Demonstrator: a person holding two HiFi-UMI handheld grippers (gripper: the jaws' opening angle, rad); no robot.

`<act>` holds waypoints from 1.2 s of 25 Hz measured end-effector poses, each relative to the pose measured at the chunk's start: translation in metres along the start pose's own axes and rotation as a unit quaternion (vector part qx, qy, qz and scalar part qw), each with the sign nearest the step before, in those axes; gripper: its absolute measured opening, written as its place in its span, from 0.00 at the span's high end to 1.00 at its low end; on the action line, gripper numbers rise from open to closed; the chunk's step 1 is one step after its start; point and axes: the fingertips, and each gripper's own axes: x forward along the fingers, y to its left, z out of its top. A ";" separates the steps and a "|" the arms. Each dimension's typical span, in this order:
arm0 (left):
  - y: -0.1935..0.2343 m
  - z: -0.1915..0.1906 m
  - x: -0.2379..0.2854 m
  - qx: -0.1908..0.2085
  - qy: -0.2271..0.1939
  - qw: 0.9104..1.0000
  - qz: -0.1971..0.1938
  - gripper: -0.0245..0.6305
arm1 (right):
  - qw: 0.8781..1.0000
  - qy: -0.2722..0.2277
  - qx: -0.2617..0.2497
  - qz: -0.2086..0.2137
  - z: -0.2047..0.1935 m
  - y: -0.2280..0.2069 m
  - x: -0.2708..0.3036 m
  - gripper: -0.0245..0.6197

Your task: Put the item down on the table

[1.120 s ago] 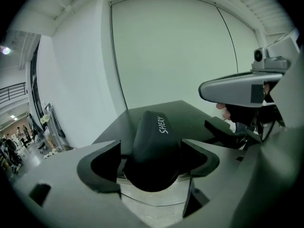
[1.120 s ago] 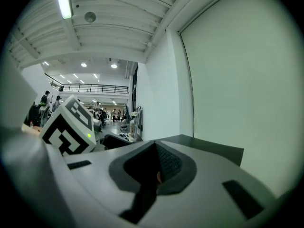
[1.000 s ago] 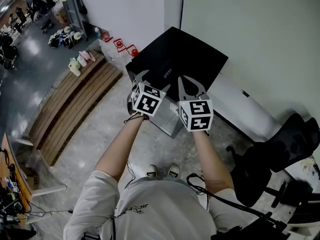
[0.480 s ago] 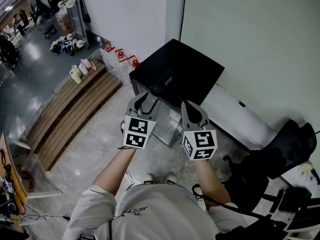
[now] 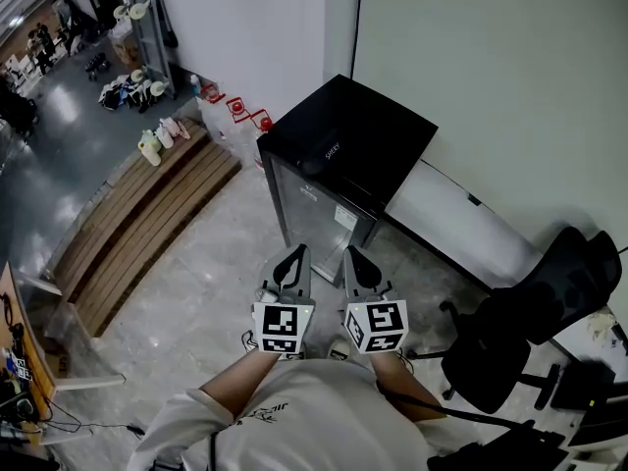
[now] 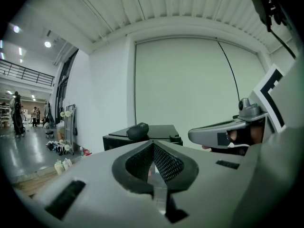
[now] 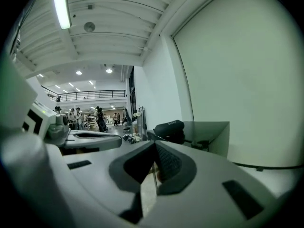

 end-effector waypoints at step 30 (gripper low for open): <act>0.000 -0.029 -0.004 -0.032 0.034 0.999 -0.004 0.95 | 1.000 0.030 -0.007 0.003 -0.027 0.015 0.001 0.96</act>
